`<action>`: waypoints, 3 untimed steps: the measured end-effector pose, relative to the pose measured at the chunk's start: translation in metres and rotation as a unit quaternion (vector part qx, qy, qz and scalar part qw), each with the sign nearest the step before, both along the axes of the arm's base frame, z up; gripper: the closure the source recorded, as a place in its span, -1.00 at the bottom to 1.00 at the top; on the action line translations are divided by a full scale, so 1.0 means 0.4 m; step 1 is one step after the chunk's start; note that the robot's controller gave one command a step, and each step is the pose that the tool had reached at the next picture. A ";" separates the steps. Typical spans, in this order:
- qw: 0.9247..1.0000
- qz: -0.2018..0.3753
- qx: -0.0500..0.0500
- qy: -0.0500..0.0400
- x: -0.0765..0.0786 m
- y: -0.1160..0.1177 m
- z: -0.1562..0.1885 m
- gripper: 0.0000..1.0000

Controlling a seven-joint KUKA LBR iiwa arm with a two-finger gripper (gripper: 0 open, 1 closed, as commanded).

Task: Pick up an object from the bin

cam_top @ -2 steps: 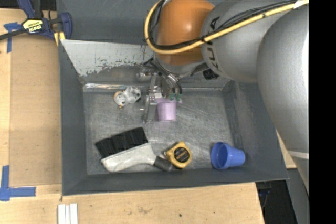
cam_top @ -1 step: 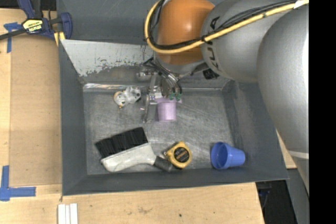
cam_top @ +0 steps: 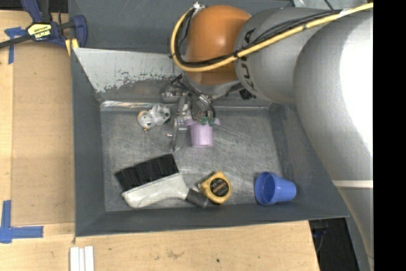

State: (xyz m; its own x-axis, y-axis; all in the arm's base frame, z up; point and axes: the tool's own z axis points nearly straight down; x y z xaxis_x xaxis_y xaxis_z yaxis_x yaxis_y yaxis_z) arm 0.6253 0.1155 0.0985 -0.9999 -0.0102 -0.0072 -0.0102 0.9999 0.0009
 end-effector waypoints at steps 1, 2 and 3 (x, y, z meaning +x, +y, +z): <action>1.000 -0.015 0.000 -0.006 0.021 0.022 -0.054 1.00; 1.000 -0.015 0.000 -0.006 0.021 0.022 -0.054 1.00; 1.000 -0.029 0.001 -0.003 -0.002 0.082 0.429 1.00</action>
Offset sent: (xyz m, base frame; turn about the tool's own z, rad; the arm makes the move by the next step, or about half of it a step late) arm 0.0000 0.0000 0.0000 0.0000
